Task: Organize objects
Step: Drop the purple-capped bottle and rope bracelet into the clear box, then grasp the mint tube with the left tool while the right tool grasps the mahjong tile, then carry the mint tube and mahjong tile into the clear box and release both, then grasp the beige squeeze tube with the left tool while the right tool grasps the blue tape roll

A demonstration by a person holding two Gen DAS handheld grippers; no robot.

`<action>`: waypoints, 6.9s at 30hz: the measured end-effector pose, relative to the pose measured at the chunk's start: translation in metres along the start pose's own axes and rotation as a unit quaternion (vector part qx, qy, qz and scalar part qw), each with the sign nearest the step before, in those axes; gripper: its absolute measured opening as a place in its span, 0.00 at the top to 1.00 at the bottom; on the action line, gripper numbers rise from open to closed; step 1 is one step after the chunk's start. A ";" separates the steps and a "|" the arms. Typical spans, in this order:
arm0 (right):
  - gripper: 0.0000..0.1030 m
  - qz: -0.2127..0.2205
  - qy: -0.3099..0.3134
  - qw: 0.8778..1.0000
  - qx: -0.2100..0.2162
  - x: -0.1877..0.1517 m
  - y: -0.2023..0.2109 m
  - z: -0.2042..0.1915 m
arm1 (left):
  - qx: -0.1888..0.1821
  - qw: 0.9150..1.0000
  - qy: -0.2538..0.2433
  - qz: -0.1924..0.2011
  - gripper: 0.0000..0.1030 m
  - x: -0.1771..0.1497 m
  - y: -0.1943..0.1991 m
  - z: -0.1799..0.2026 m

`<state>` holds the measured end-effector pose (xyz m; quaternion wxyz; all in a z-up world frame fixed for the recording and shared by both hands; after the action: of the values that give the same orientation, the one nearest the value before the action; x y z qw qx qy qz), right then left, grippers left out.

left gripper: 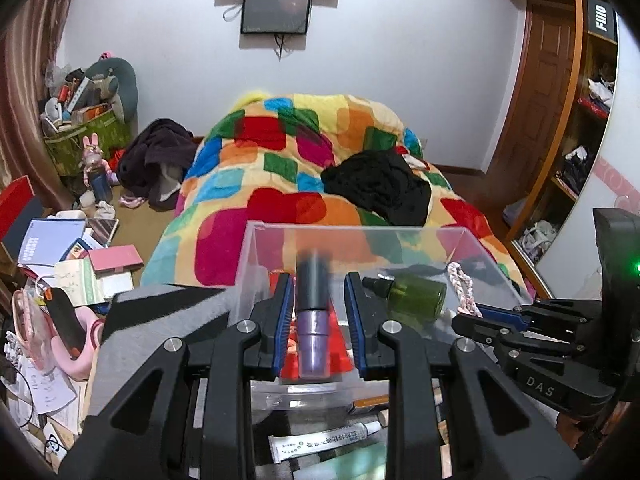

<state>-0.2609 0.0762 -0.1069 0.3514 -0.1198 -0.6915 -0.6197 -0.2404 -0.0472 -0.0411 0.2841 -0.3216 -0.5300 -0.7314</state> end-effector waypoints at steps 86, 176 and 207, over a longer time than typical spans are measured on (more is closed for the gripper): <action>0.64 -0.035 -0.023 0.998 -0.037 -0.120 0.046 0.043 | -0.085 0.980 -0.092 -0.153 0.84 -0.168 0.024 0.105; 0.64 -0.007 -0.020 0.999 -0.038 0.001 -0.009 0.014 | -0.027 0.996 -0.012 -0.090 0.85 -0.038 -0.031 0.026; 0.21 0.036 -0.003 0.998 -0.051 -0.024 0.057 0.012 | 0.002 0.997 -0.066 -0.033 0.09 -0.057 0.052 0.037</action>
<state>-0.2135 0.1053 -0.0783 0.3651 -0.1646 -0.6550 -0.6408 -0.1591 -0.0217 -0.0456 0.2253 -0.3506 -0.5596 -0.7163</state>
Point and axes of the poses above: each gripper's, at about its wrist camera, not at the fingertips, and y roughly against the way its jaws point, z to its right, x to its top, the point moved 9 cm from there along -y, roughly the way its jaws point, and after that the axes turned 12 degrees about -x, right-handed, at the moved point
